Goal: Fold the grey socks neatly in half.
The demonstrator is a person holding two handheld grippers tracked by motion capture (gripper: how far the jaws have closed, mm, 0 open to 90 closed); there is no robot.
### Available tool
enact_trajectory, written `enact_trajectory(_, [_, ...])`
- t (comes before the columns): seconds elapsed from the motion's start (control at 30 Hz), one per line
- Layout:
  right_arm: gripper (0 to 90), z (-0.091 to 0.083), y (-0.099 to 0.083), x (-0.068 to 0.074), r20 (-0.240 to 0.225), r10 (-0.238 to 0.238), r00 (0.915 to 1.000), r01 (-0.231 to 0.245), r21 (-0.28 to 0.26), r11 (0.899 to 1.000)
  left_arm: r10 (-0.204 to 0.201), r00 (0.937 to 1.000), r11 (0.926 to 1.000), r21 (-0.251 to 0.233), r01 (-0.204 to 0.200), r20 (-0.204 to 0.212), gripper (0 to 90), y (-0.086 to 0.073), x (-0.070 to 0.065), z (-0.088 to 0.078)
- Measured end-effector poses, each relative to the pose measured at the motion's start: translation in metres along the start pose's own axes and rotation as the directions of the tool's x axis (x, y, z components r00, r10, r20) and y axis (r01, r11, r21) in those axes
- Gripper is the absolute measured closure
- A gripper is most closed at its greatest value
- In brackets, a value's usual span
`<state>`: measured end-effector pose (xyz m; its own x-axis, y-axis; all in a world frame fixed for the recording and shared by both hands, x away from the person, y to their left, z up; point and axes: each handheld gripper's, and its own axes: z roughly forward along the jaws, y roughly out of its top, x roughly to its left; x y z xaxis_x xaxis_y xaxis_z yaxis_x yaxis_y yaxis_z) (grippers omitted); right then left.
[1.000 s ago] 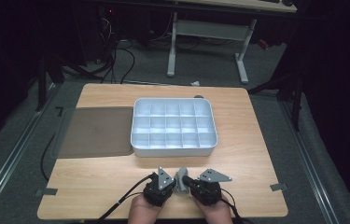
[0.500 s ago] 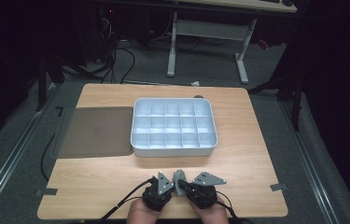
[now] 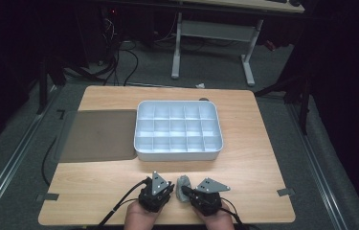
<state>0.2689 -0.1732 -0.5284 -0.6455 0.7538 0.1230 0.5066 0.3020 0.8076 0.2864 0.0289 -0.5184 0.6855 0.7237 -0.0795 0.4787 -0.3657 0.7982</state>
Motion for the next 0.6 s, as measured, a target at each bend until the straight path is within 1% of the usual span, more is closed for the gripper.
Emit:
enact_trajectory(0.13, [90.0,0.0,0.0,0.0,0.001,-0.001,1.0,0.001,-0.001,1.0,0.006,0.9999,0.9988,-0.05,-0.005,0.015,84.8,0.012,-0.002,-0.006])
enact_trajectory(0.2, [90.0,0.0,0.0,0.0,0.0,-0.001,1.0,0.001,-0.002,1.0,0.014,0.9993,0.9974,-0.071,-0.012,0.034,87.1,0.018,-0.006,-0.007])
enact_trajectory(0.27, [90.0,0.0,0.0,0.0,-0.003,0.002,1.0,-0.002,-0.003,1.0,0.024,0.9976,0.9966,-0.08,-0.019,0.066,89.1,0.026,-0.01,-0.007])
enact_trajectory(0.4, [90.0,0.0,0.0,-0.001,-0.005,0.005,1.0,-0.005,-0.004,1.0,0.031,0.9942,0.9942,-0.106,-0.02,0.104,90.0,0.04,-0.018,0.001])
enact_trajectory(0.47, [90.0,0.0,-0.001,0.0,-0.002,0.004,1.0,-0.004,-0.005,1.0,0.041,0.9909,0.9936,-0.109,-0.027,0.128,90.0,0.045,-0.022,0.006])
enact_trajectory(0.53, [90.0,0.0,-0.001,0.0,-0.001,0.002,1.0,-0.002,-0.005,1.0,0.058,0.9881,0.9944,-0.096,-0.044,0.143,90.0,0.047,-0.026,0.013])
enact_trajectory(0.57, [90.0,0.0,-0.001,0.0,-0.002,0.002,1.0,-0.002,-0.005,1.0,0.069,0.9879,0.9948,-0.084,-0.058,0.139,90.0,0.047,-0.027,0.017])
enact_trajectory(0.6, [90.0,0.0,-0.001,0.0,-0.002,0.004,1.0,-0.004,-0.004,1.0,0.069,0.9894,0.9957,-0.069,-0.061,0.127,90.0,0.046,-0.026,0.021])
